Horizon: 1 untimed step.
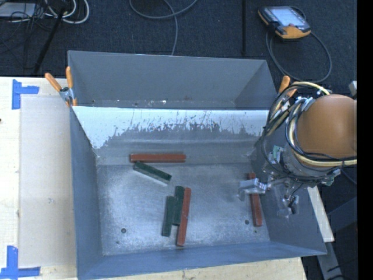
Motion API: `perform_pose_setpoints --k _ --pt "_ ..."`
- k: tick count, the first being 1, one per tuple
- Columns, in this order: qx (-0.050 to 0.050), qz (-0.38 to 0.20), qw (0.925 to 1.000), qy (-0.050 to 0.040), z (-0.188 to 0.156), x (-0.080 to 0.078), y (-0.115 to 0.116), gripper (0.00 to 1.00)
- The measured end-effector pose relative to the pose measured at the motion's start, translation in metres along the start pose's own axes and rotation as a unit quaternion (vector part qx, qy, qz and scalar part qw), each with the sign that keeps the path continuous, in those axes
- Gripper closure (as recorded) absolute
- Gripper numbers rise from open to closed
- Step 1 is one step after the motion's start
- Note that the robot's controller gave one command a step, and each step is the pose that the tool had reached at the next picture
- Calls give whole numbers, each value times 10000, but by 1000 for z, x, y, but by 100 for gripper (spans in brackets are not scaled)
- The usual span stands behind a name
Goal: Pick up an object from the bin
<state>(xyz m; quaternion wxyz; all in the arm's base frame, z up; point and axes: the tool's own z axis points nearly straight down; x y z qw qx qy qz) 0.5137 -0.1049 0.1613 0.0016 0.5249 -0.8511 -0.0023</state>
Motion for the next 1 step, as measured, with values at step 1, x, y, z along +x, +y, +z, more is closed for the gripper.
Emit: perform_pose_setpoints --k 1 --pt "45 -910 9958 -7 54 17 -8 0"
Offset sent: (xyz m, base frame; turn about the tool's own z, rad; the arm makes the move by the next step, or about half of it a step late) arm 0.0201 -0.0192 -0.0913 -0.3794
